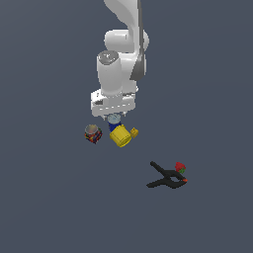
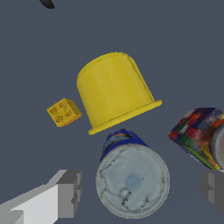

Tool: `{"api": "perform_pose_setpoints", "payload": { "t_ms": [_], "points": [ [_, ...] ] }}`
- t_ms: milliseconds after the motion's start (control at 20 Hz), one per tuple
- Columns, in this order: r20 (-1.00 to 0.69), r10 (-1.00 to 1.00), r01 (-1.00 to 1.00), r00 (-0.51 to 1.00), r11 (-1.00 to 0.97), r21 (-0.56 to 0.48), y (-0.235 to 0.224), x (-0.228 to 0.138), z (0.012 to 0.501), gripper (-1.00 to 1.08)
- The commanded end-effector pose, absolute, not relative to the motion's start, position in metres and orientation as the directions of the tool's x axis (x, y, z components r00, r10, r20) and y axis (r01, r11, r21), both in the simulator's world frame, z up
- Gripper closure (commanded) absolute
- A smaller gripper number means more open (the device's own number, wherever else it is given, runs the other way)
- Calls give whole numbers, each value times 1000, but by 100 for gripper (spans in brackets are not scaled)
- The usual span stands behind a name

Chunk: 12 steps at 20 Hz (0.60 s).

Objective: Pick up a designated object from a clutter of objects.

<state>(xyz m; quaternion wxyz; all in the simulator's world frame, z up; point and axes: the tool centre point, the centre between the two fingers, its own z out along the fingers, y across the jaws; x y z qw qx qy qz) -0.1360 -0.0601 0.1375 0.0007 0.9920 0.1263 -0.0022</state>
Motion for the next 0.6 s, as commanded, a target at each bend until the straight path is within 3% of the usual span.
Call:
{"api": "perform_pose_setpoints", "payload": {
  "t_ms": [0, 550],
  "points": [
    [-2, 260, 260, 966, -966, 1, -63, -145, 131, -92],
    [-1, 268, 268, 963, -963, 0, -65, -155, 123, -92]
  ]
}}
